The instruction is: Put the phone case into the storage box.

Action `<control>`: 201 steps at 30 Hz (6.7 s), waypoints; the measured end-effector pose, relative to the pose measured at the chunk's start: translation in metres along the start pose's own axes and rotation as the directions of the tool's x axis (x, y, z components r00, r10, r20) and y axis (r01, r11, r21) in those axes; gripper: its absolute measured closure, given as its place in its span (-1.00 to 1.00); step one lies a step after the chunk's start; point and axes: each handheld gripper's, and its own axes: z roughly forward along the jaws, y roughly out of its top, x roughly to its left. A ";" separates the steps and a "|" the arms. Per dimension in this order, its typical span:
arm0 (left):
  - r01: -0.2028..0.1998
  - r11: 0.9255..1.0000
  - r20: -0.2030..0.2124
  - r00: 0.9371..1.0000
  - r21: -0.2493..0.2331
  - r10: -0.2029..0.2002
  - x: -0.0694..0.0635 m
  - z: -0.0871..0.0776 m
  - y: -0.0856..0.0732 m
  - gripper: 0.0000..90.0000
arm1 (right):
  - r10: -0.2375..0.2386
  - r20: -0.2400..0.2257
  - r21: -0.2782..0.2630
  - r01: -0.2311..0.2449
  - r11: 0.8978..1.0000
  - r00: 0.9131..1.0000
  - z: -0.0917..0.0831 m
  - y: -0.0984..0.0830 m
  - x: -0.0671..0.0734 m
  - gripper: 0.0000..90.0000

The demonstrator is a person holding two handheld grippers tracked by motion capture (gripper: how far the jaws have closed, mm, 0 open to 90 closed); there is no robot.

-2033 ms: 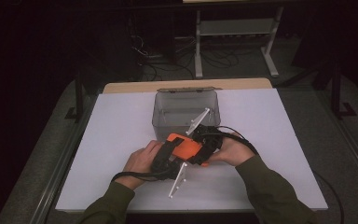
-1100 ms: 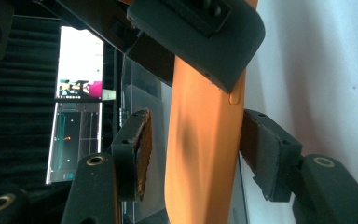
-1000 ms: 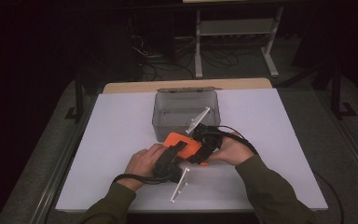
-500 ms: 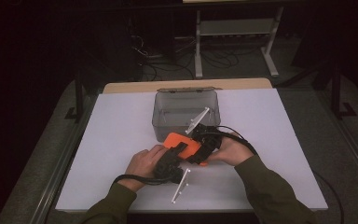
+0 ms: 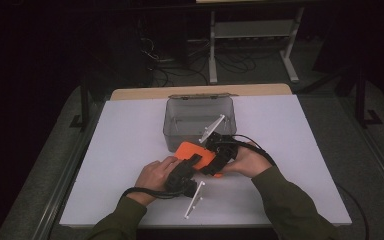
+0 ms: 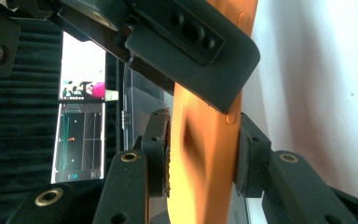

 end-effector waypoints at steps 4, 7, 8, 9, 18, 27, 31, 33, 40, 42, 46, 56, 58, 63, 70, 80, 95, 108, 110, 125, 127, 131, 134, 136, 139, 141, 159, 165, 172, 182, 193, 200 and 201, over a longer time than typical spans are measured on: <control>-0.009 1.000 0.000 1.000 0.003 0.009 -0.001 0.000 0.000 0.45 | 0.006 -0.001 -0.002 -0.006 1.000 1.000 0.000 0.000 0.000 -0.66; -0.015 1.000 0.000 1.000 0.003 0.015 -0.001 0.000 0.000 0.47 | 0.007 -0.002 -0.002 -0.007 1.000 1.000 0.000 0.000 0.000 -0.66; -0.014 1.000 0.002 1.000 0.002 0.014 -0.001 0.000 0.000 0.48 | 0.007 -0.002 -0.002 -0.007 1.000 1.000 0.000 0.000 0.000 -0.66; -0.015 1.000 0.005 1.000 0.002 0.014 -0.001 0.000 0.000 0.51 | 0.006 -0.003 -0.001 -0.006 1.000 1.000 0.000 0.000 0.000 -0.66; -0.030 1.000 0.004 1.000 0.002 0.030 -0.003 0.000 0.000 0.59 | 0.017 -0.014 0.003 -0.017 1.000 1.000 0.000 0.001 -0.002 -0.66; -0.042 0.999 -0.006 0.999 0.002 0.042 -0.003 -0.001 0.000 0.66 | 0.034 -0.051 0.013 -0.034 0.999 0.998 0.000 0.001 -0.007 -0.67; -0.045 0.999 -0.008 0.999 0.001 0.045 -0.004 0.000 0.000 0.68 | 0.038 -0.064 0.010 -0.037 0.999 0.997 0.001 0.001 -0.010 -0.67; -0.060 0.998 -0.008 0.998 0.008 0.060 -0.004 -0.001 0.000 0.71 | 0.040 -0.066 0.013 -0.039 0.999 0.997 0.001 0.001 -0.010 -0.68; -0.054 0.999 0.002 0.999 0.007 0.054 -0.004 -0.001 0.000 0.75 | 0.029 -0.069 0.005 -0.029 1.000 0.997 0.001 0.001 -0.010 -0.65; -0.052 0.999 0.005 0.999 0.010 0.052 -0.004 -0.001 -0.001 0.75 | 0.022 -0.071 0.000 -0.022 1.000 0.997 0.001 0.001 -0.008 -0.64; -0.034 0.999 0.014 0.999 0.009 0.034 -0.005 0.000 -0.002 0.75 | 0.021 -0.077 -0.026 -0.023 0.999 0.997 -0.003 0.001 -0.008 -0.68; 0.016 1.000 0.008 1.000 0.008 -0.016 -0.004 -0.001 -0.005 0.75 | 0.018 -0.039 -0.063 -0.020 0.998 0.999 -0.010 -0.002 -0.007 -0.75; 0.035 0.999 0.010 0.999 0.003 -0.035 -0.003 -0.001 -0.006 0.75 | 0.025 -0.042 -0.071 -0.028 0.997 0.999 -0.013 -0.004 -0.006 -0.76; 0.051 0.999 0.010 0.999 0.016 -0.051 -0.001 -0.001 -0.007 0.75 | 0.023 -0.027 -0.098 -0.026 0.995 0.999 -0.018 -0.007 -0.007 -0.80; 0.055 0.998 0.013 0.998 0.021 -0.056 -0.001 -0.002 -0.007 0.75 | 0.019 0.007 -0.130 -0.018 0.991 1.000 -0.022 -0.011 -0.007 -0.92; 0.054 0.998 0.015 0.998 0.026 -0.054 0.000 -0.003 -0.009 0.75 | 0.052 0.049 -0.173 -0.043 0.984 0.997 -0.030 -0.032 -0.009 -0.99; 0.050 0.998 0.014 0.999 0.041 -0.051 0.002 -0.005 -0.011 0.75 | 0.111 0.099 -0.264 -0.081 0.961 0.989 -0.032 -0.089 -0.002 -1.00; 0.063 0.997 0.016 0.998 0.041 -0.064 0.002 -0.004 -0.012 0.75 | 0.175 0.148 -0.313 -0.122 0.942 0.973 -0.027 -0.135 0.008 -1.00; 0.068 0.997 0.017 0.998 0.040 -0.069 0.002 -0.005 -0.012 0.75 | 0.179 0.173 -0.316 -0.118 0.942 0.968 -0.025 -0.140 0.010 -1.00; 0.194 0.981 0.047 0.980 0.032 -0.195 0.009 -0.004 -0.018 0.75 | 0.223 0.207 -0.356 -0.139 0.924 0.952 -0.019 -0.155 0.014 -1.00; 0.207 0.978 0.050 0.977 0.030 -0.209 0.011 -0.004 -0.019 0.75 | 0.219 0.209 -0.349 -0.136 0.927 0.953 -0.019 -0.155 0.013 -1.00; 0.228 0.973 0.057 0.972 0.027 -0.229 0.012 -0.004 -0.020 0.75 | 0.215 0.212 -0.347 -0.132 0.928 0.953 -0.019 -0.155 0.013 -1.00; 0.241 0.970 0.069 0.968 0.025 -0.242 0.013 -0.004 -0.020 0.75 | 0.218 0.212 -0.347 -0.135 0.928 0.953 -0.019 -0.155 0.014 -1.00; 0.246 0.969 0.074 0.966 0.025 -0.248 0.013 -0.003 -0.021 0.75 | 0.216 0.213 -0.346 -0.133 0.929 0.953 -0.019 -0.156 0.014 -1.00; 0.266 0.964 0.080 0.960 0.025 -0.267 0.015 -0.004 -0.021 0.75 | 0.214 0.215 -0.345 -0.131 0.930 0.953 -0.018 -0.155 0.014 -1.00; 0.281 0.960 0.083 0.956 0.021 -0.282 0.016 -0.004 -0.022 0.75 | 0.213 0.215 -0.344 -0.130 0.930 0.953 -0.018 -0.155 0.014 -1.00; 0.419 0.908 0.118 0.901 0.010 -0.417 0.026 -0.005 -0.029 0.75 | 0.213 0.216 -0.353 -0.127 0.927 0.953 -0.020 -0.155 0.015 -1.00; 0.481 0.877 0.143 0.867 0.008 -0.477 0.028 -0.004 -0.034 0.75 | 0.210 0.215 -0.357 -0.123 0.926 0.954 -0.020 -0.155 0.015 -1.00; 0.547 0.837 0.168 0.824 0.008 -0.541 0.032 -0.004 -0.039 0.75 | 0.209 0.216 -0.357 -0.122 0.926 0.954 -0.020 -0.155 0.015 -1.00; 0.648 0.762 0.210 0.742 0.018 -0.636 0.038 -0.003 -0.047 0.75 | 0.209 0.226 -0.357 -0.119 0.926 0.951 -0.019 -0.155 0.016 -1.00; 0.754 0.656 0.256 0.628 0.035 -0.735 0.043 -0.002 -0.059 0.75 | 0.207 0.230 -0.356 -0.116 0.927 0.951 -0.019 -0.155 0.017 -1.00; 0.806 0.590 0.285 0.554 0.053 -0.782 0.044 -0.001 -0.064 0.75 | 0.207 0.229 -0.356 -0.117 0.927 0.951 -0.019 -0.155 0.016 -1.00; 0.816 0.576 0.291 0.538 0.056 -0.791 0.045 -0.001 -0.065 0.75 | 0.207 0.228 -0.356 -0.116 0.927 0.951 -0.019 -0.155 0.016 -1.00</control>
